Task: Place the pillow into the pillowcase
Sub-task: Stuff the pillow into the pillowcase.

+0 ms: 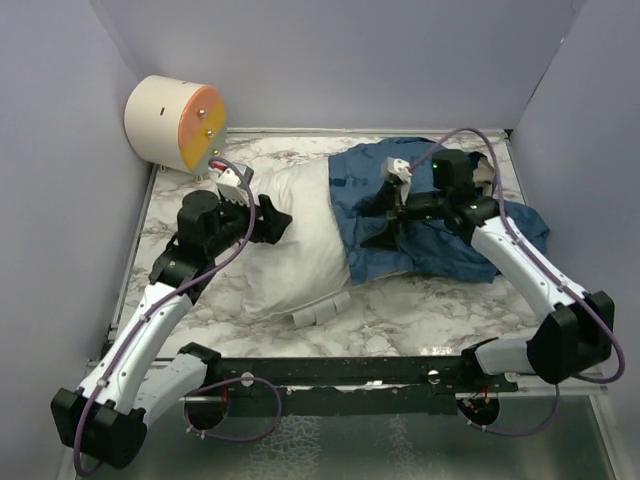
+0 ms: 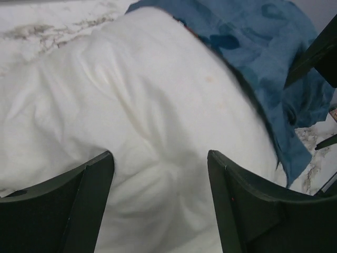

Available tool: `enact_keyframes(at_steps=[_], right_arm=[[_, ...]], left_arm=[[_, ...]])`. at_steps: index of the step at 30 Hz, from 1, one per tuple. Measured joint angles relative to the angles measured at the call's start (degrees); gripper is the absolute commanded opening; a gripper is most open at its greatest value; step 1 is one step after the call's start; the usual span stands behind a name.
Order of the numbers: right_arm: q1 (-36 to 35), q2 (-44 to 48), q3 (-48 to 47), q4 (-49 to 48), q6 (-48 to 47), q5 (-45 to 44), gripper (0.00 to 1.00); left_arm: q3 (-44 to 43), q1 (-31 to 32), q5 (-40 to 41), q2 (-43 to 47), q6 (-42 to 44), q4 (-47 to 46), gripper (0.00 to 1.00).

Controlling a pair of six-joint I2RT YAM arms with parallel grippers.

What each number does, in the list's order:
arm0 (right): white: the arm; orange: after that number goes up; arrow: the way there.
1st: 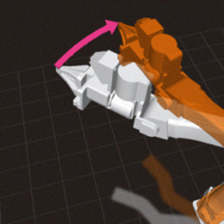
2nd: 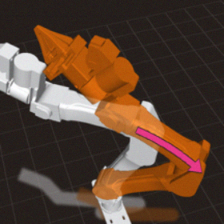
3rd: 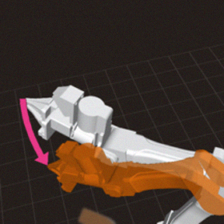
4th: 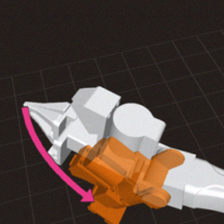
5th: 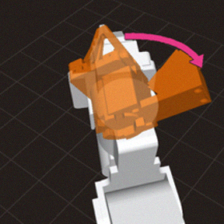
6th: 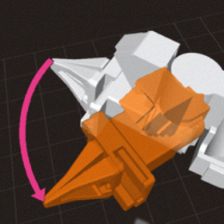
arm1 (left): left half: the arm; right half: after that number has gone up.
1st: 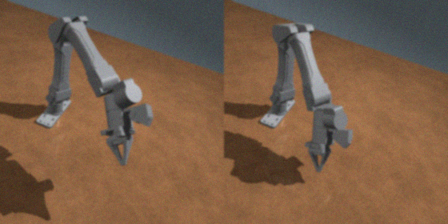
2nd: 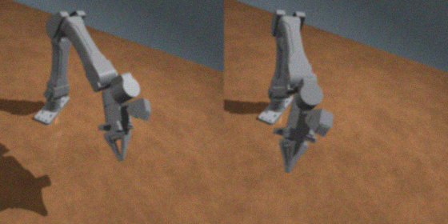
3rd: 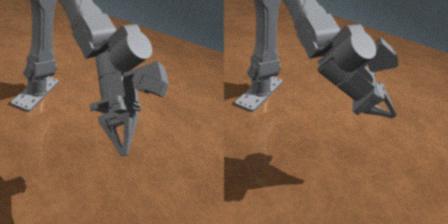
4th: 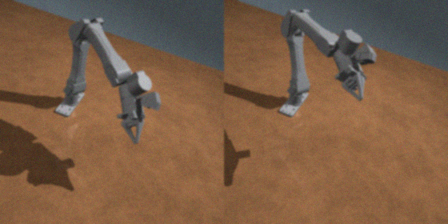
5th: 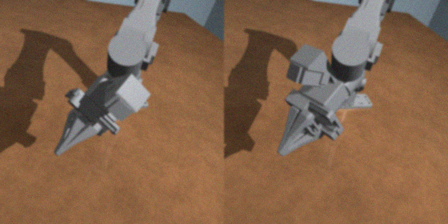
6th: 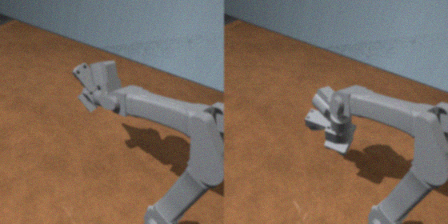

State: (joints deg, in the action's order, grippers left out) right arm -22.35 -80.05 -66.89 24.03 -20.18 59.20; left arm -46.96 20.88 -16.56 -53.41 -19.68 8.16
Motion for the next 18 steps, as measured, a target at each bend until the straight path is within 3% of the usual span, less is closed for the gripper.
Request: enact_keyframes(at_steps=[6,10,13,15,18], right_arm=[[9.09,9.16,7.34,-3.30,-1.18,10.60,0.88],[14.71,11.23,11.76,-8.22,1.86,17.38,0.88],[18.58,11.23,13.07,-11.06,5.01,20.20,0.88],[21.16,11.23,13.29,-12.76,6.75,21.40,0.88],[24.92,11.23,13.79,-15.32,9.44,22.86,0.88]], left_arm=[[-11.17,1.81,1.29,4.48,4.70,10.34,0.72],[-16.92,11.26,2.64,5.07,5.79,13.55,0.75],[-17.97,24.57,7.93,2.32,8.02,14.05,0.77],[-17.49,36.89,15.30,-1.22,11.63,14.21,0.79],[-13.11,53.18,26.34,-6.58,21.70,11.78,0.83]])
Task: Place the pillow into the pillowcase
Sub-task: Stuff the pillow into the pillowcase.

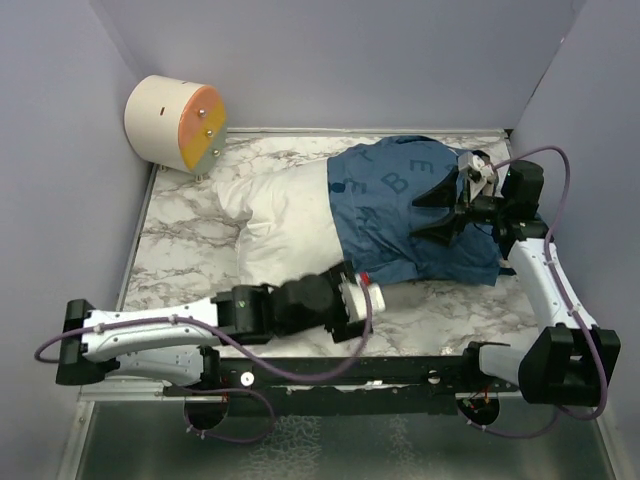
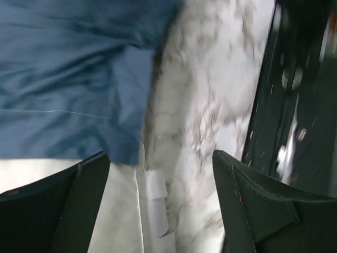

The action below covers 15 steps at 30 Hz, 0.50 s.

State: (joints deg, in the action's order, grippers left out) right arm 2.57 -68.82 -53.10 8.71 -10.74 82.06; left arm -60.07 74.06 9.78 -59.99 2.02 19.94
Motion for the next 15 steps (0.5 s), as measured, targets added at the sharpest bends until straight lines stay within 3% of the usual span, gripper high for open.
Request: enact_keyframes(at_steps=[2,4,9,15], right_arm=[[1.40,0.00,0.31,-0.94,1.09,0.37,0.88],[1.68,-0.04,0.35,-1.49,1.62,0.63,0.88],[1.68,-0.66,0.35,-1.55,1.88,1.20,0.88],[1.68,-2.34,0.35,-0.57,0.98,1.25,0.88]], left_arm=[[5.88,8.20,5.70,-1.11,9.31,-2.25,0.84],[10.84,11.65,10.75,-1.09,18.08,-3.67,0.84],[17.14,11.91,23.47,-1.09,35.98,-9.29,0.85],[20.33,11.93,29.70,-4.66,47.58,-17.49,0.88]])
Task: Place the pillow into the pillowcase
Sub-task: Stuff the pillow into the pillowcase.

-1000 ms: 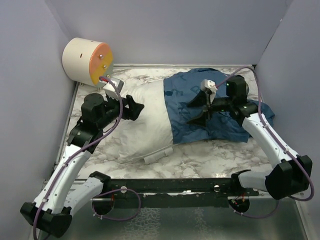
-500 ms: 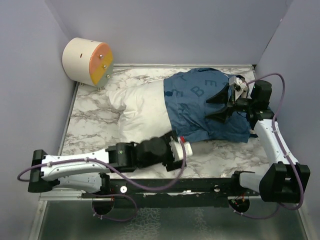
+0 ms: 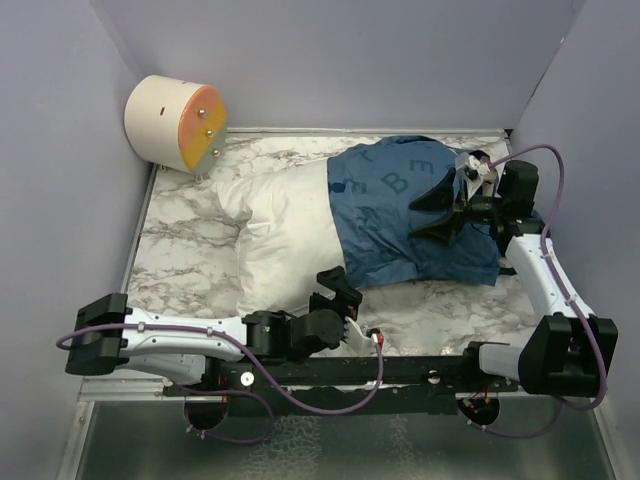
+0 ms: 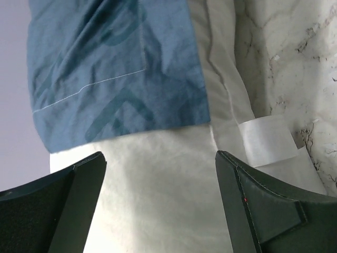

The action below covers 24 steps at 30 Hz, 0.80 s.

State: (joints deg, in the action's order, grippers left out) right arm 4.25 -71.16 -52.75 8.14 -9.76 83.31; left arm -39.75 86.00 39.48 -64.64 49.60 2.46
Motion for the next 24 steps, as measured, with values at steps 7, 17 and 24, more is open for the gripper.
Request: enact_keyframes(at_steps=[7,17,24], right_arm=[[0.00,-0.81,-0.07,1.90,-1.36,0.02,0.88],[0.00,-1.29,-0.55,5.66,-4.74,-0.02,0.88],[0.00,-1.55,-2.36,10.69,-9.70,-0.13,0.88]], left_arm=[[1.42,-2.40,0.26,-7.69,6.80,-4.81,0.94],[-2.84,-18.69,1.09,-19.43,8.02,-11.58,0.09],[-13.38,-25.16,-4.35,-21.53,-3.04,-3.39,0.00]])
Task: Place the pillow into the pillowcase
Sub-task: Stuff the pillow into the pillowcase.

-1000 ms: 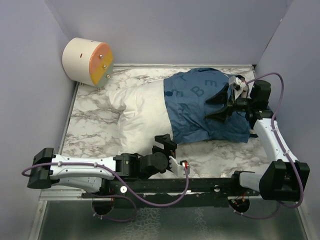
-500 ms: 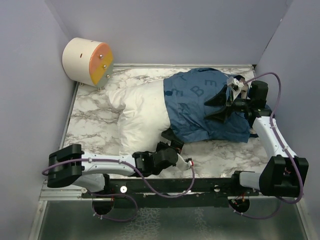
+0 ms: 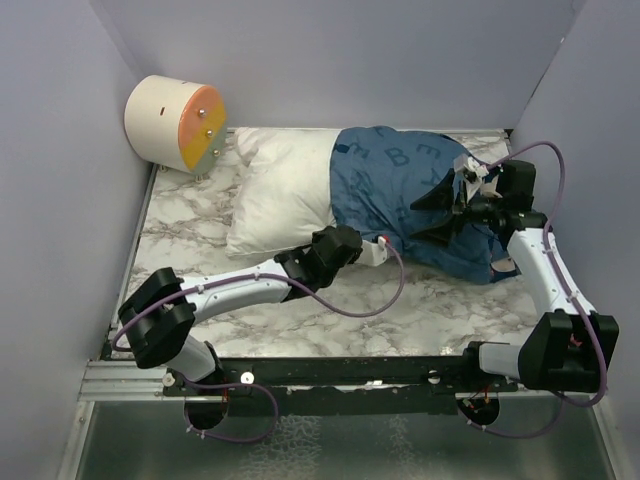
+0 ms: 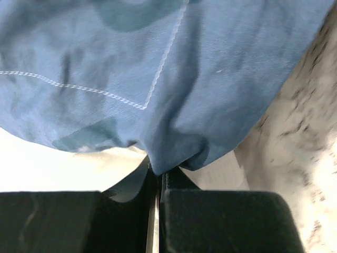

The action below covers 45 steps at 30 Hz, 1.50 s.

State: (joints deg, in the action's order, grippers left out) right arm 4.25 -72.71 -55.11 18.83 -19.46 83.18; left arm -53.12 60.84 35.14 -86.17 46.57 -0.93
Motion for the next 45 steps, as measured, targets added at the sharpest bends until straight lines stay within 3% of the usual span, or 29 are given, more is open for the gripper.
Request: enact_keyframes(at_steps=[6,14,23,29,35,38,42,45], right_arm=[[0.00,0.81,-5.57,9.14,-8.79,-0.42,0.90],[0.00,8.17,-15.50,15.52,-12.76,-7.30,0.94],[0.00,8.90,-23.85,27.08,-21.22,-14.40,0.94],[0.00,8.98,-24.02,31.04,-23.52,-17.79,0.94],[0.00,10.03,-22.84,26.60,-16.13,-26.27,0.90],[0.00,11.19,-19.08,20.55,-9.66,-31.85,0.74],[0.00,10.58,-10.69,11.04,-2.49,-35.12,0.52],[0.00,8.33,-3.04,3.91,3.06,-36.54,0.45]], left_arm=[[-13.35,-5.92,-17.07,0.90,-13.90,12.72,0.00],[-24.61,-12.61,-34.86,2.25,-27.91,22.40,0.00],[-31.12,-22.34,-56.76,3.19,-48.50,24.96,0.00],[-26.88,-30.80,-70.49,5.95,-67.47,13.57,0.00],[-15.78,-40.85,-79.65,9.22,-91.30,-8.24,0.00],[-10.29,-45.94,-81.92,9.25,-102.66,-19.78,0.00],[-6.82,-49.13,-82.47,9.25,-108.98,-26.82,0.00],[-5.79,-49.88,-82.95,9.22,-110.51,-29.53,0.00]])
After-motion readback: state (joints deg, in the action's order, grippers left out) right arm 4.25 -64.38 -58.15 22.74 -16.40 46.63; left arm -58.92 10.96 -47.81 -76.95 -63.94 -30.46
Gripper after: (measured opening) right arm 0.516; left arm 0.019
